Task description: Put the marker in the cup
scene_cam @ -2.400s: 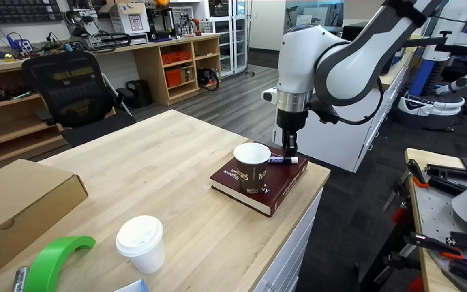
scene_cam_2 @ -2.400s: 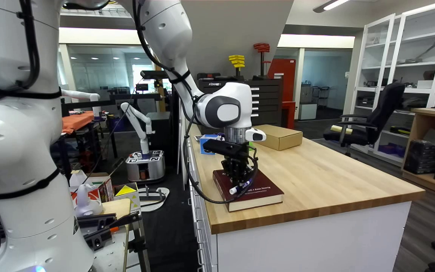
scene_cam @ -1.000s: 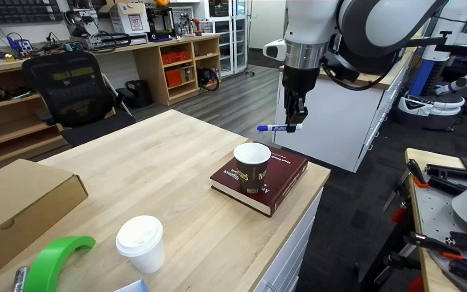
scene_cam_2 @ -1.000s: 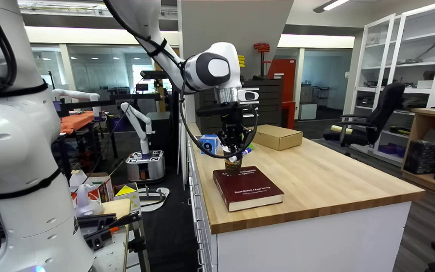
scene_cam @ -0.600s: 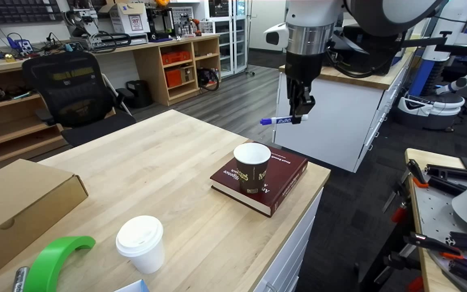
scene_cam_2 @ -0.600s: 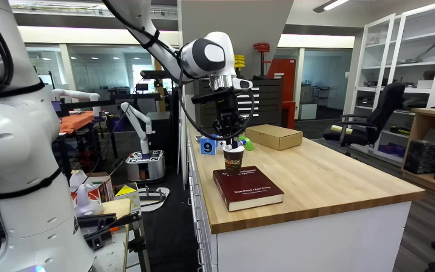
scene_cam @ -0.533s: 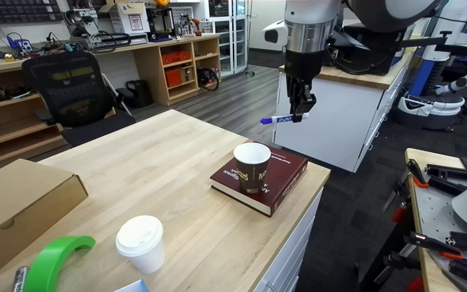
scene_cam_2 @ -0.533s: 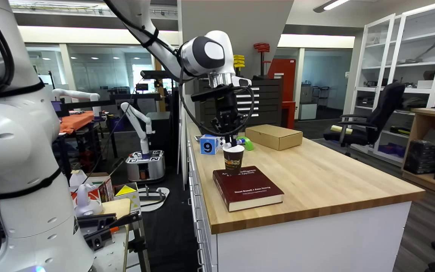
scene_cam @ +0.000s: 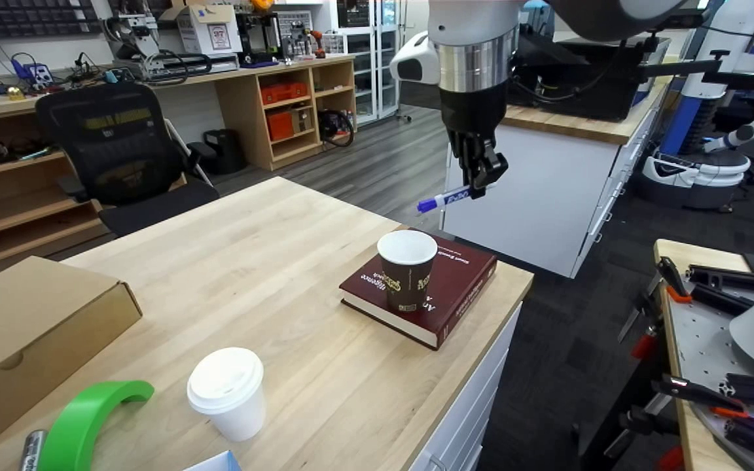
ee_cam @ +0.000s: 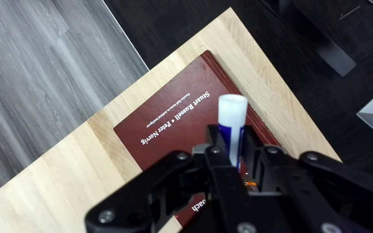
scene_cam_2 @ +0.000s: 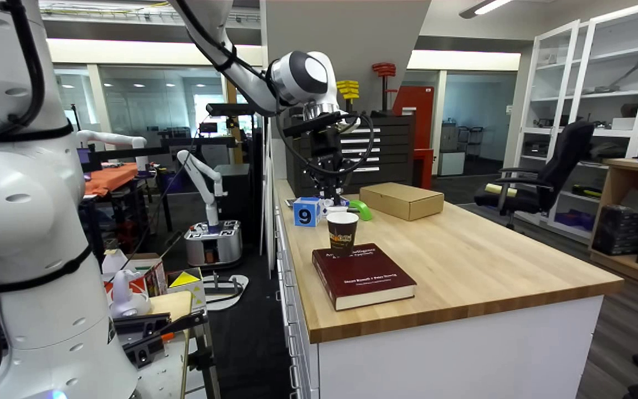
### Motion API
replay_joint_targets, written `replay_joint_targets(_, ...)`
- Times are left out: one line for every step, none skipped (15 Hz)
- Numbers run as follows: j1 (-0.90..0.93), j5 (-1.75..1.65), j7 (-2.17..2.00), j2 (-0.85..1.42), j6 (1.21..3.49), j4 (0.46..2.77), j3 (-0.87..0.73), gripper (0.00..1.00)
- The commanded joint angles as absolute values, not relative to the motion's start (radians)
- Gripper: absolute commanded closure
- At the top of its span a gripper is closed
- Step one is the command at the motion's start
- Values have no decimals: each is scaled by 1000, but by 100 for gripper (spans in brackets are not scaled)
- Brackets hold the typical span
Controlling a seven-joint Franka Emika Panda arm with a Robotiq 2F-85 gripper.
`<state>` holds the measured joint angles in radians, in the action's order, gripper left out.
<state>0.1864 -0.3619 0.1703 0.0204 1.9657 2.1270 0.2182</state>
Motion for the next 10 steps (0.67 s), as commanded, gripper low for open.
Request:
replay_joint_targets(218, -416, 177, 117, 1858, 2010, 231, 95)
replay_joint_targets(226, -424, 185, 143, 1837, 1983, 233, 95)
replay_joint_targets(234, -432, 190, 165, 1816, 1959, 235, 95)
replay_joint_targets(243, -443, 196, 188, 1794, 1934, 237, 95)
replay_joint_targets(252, -453, 202, 211, 1771, 1908, 237, 95)
replay_joint_targets(261, -463, 209, 234, 1749, 1881, 238, 95)
replay_joint_targets(271, -472, 220, 259, 1722, 1852, 240, 95)
replay_joint_targets(281, -485, 229, 285, 1695, 1823, 241, 95)
replay_joint_targets(292, -499, 239, 309, 1667, 1795, 242, 95)
replay_joint_targets(302, -510, 253, 332, 1643, 1768, 243, 95)
